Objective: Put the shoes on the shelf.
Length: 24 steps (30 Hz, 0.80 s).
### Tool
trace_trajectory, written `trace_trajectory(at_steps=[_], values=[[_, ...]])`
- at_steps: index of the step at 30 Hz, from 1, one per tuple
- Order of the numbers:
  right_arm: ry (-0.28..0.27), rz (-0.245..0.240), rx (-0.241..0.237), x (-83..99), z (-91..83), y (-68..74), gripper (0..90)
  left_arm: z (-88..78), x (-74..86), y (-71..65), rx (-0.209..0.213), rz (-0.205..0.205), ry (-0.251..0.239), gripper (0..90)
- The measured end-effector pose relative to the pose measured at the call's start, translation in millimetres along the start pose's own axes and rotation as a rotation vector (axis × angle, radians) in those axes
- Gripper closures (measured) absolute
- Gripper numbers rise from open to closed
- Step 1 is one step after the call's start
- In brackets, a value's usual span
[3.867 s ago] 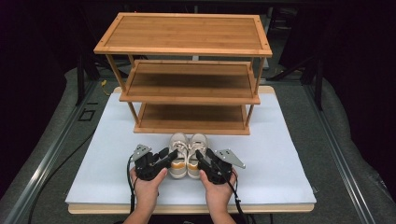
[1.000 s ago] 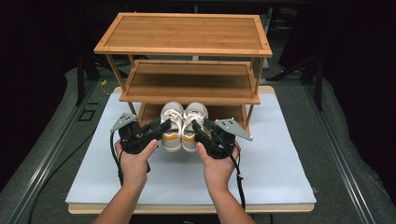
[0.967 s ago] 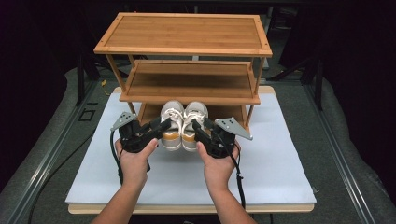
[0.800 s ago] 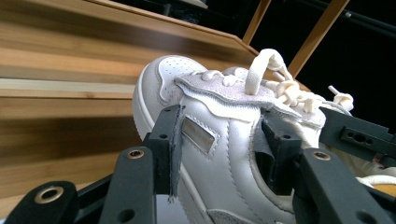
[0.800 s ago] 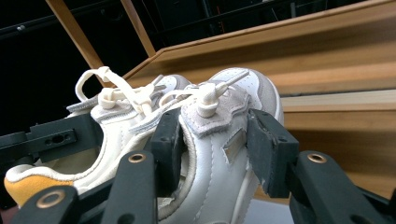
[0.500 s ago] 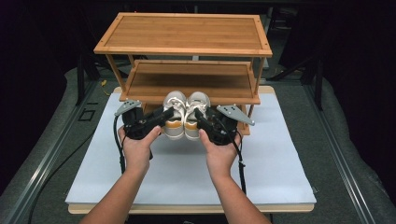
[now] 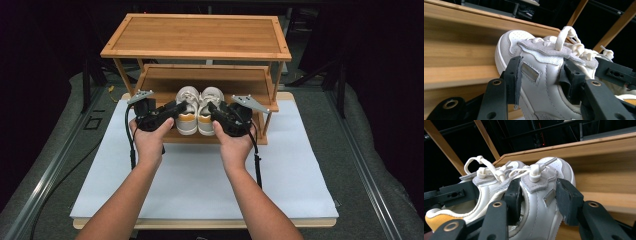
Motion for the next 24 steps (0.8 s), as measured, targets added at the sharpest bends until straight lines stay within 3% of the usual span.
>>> trace_trajectory(at_steps=[4, 6, 8, 13, 14, 17, 23, 24], values=[[0.001, -0.003, -0.002, -4.1, 8.8, -1.4, 56.9, 6.5, -5.9, 5.4, -0.002, -0.003, 0.003, 55.8], [-0.005, -0.004, 0.027, -5.6, 13.3, -1.2, 56.9, 10.9, -10.0, 8.0, -0.009, 0.001, 0.004, 55.8], [0.005, -0.004, 0.003, -7.9, 16.5, -2.3, 56.9, 13.0, -11.3, 10.2, -0.006, -0.008, 0.001, 55.8], [0.005, -0.014, 0.006, -12.7, 22.5, -3.1, 56.9, 17.2, -13.2, 13.9, -0.005, -0.017, -0.004, 55.8], [0.001, -0.02, 0.032, -14.5, 26.0, -3.3, 56.9, 20.0, -14.9, 15.0, -0.008, -0.017, 0.0, 55.9], [0.007, -0.016, 0.007, -16.3, 28.9, -5.5, 56.9, 22.1, -16.8, 15.5, -0.007, -0.018, 0.001, 55.8], [0.019, 0.0, 0.01, -20.6, 34.5, -8.7, 56.9, 30.7, -22.0, 17.5, -0.01, -0.033, 0.016, 55.9], [0.028, -0.001, 0.033, -22.4, 36.8, -11.2, 56.8, 32.8, -22.7, 18.1, -0.011, -0.034, 0.024, 55.9]])
Point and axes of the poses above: each handheld gripper's, and its own axes: z roughly forward along the jaws, x roughly out of its underside, y roughly to its left, the point moved 2 cm from there along z, roughly forward along the jaws, and after that the axes turned 1 degree about x, right-handed, at the moved point
